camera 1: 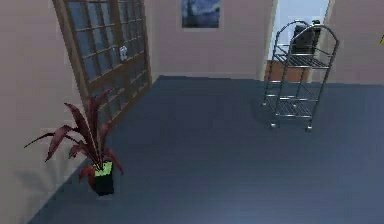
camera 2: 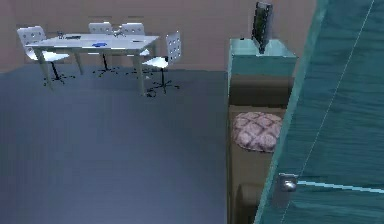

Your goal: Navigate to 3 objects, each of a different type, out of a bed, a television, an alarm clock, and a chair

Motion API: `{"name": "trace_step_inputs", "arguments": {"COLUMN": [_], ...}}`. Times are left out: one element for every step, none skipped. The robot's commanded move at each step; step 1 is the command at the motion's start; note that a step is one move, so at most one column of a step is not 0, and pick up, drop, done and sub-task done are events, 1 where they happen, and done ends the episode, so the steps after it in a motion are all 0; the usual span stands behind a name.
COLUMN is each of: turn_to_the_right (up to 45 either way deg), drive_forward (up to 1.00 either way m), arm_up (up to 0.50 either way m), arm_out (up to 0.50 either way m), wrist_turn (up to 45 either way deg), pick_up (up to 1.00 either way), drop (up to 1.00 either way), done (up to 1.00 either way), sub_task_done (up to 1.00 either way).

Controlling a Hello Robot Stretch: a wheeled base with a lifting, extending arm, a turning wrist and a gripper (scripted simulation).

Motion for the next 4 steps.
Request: {"name": "trace_step_inputs", "arguments": {"turn_to_the_right": [45.0,3.0,0.0,45.0], "drive_forward": [0.0,0.0,0.6,0.0], "arm_up": [0.0,0.0,0.0,0.0], "arm_out": [0.0,0.0,0.0,0.0], "wrist_turn": [0.0,0.0,0.0,0.0], "pick_up": [0.0,0.0,0.0,0.0], "drop": [0.0,0.0,0.0,0.0], "done": [0.0,0.0,0.0,0.0], "sub_task_done": [0.0,0.0,0.0,0.0]}}
